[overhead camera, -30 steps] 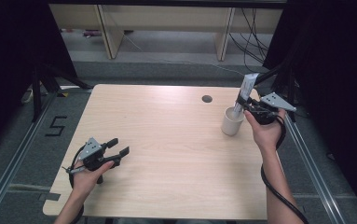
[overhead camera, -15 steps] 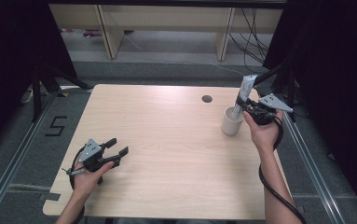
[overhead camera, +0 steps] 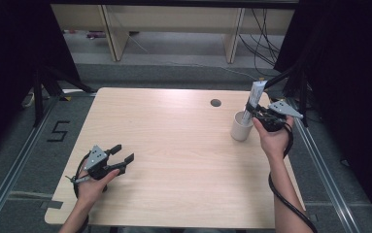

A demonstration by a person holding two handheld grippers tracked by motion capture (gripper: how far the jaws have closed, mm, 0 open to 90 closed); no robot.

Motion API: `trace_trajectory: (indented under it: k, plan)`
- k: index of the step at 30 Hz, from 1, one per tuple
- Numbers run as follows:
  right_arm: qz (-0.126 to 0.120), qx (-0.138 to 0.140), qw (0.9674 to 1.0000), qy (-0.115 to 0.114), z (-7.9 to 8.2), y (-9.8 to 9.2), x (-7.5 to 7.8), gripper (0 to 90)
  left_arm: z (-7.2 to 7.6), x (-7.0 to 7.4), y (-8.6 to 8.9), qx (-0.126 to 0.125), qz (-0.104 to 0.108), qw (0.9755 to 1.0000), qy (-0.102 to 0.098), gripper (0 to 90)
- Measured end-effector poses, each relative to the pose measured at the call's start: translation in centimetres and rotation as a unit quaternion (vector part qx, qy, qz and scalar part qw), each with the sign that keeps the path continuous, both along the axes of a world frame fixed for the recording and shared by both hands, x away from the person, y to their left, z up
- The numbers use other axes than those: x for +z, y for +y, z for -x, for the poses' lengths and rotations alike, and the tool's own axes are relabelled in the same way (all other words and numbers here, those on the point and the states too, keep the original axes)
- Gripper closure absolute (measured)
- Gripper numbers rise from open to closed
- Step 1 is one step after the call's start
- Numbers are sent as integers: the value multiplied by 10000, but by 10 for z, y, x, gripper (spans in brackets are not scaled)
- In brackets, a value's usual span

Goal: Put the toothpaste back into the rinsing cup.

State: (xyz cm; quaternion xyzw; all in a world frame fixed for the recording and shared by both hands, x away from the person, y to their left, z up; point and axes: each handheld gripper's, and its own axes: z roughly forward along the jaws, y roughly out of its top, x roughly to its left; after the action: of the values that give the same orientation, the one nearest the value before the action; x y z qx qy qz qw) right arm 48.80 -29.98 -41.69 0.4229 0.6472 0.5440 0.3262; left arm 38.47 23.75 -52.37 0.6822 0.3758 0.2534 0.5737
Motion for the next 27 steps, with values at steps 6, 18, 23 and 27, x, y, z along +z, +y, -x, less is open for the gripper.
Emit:
trace_trajectory:
  k: [6, 18, 23, 27]
  plan:
    - [70, 28, 10000, -38, -3, 0, -3, 752, 0, 0, 0, 2, 11, 10000, 3, 319]
    - [188, -5, 9997, 142, -7, 1, -13, 752, 0, 0, 0, 8, -30, 10000, 43, 318]
    - [80, -19, 9998, 175, -8, 3, -19, 752, 0, 0, 0, -5, -14, 10000, 22, 318]
    - [156, -25, 9997, 181, -9, 3, -22, 751, 0, 0, 0, -11, -10, 10000, 26, 318]
